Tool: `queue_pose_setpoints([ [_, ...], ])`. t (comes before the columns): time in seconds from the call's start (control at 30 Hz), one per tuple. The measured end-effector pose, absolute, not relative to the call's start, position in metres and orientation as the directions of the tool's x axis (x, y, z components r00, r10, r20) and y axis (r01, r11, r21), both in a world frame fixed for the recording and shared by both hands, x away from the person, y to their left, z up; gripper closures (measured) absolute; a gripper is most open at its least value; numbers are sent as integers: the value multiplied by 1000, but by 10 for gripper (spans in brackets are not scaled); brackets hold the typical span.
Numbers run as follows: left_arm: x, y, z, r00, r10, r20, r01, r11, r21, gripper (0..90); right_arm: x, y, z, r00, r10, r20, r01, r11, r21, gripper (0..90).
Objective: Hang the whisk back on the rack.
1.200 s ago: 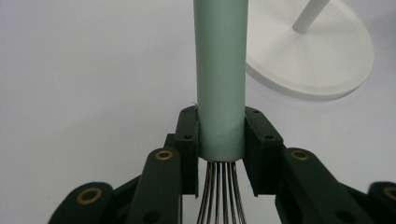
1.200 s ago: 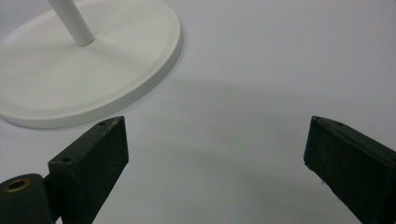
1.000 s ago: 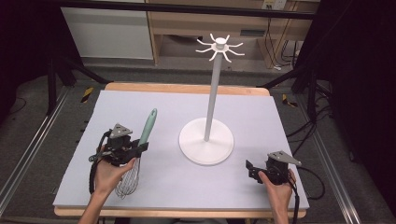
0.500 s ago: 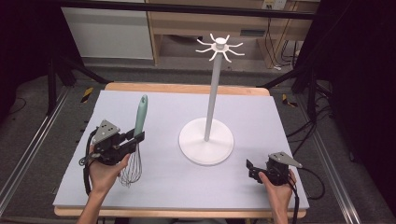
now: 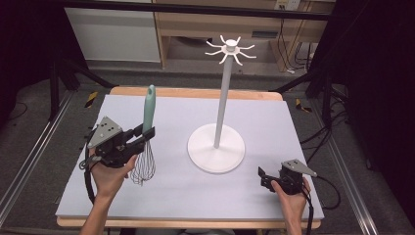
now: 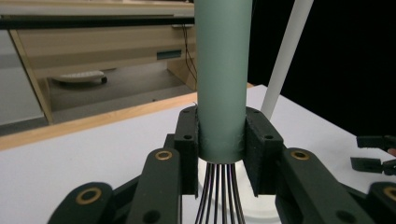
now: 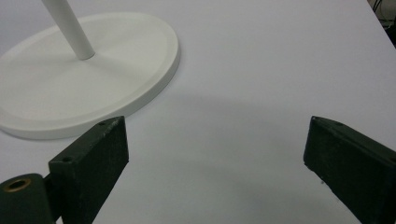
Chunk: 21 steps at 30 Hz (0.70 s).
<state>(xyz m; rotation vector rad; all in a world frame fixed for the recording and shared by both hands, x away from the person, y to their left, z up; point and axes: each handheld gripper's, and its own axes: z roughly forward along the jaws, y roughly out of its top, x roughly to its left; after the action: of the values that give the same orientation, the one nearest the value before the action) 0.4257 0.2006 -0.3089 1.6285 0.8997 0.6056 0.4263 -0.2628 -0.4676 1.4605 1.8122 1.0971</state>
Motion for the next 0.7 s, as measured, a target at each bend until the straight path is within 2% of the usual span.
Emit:
queue_pose_setpoints([
  [0.27, 423, 180, -285, 618, 785, -36, 174, -93, 980, 686, 425, -264, -467, -252, 966, 62, 499, 75, 863, 70],
  [0.7, 429, 152, -269, 661, 751, -14, 140, -105, 985, 686, 428, -264, -466, -254, 965, 62, 496, 75, 865, 71],
])
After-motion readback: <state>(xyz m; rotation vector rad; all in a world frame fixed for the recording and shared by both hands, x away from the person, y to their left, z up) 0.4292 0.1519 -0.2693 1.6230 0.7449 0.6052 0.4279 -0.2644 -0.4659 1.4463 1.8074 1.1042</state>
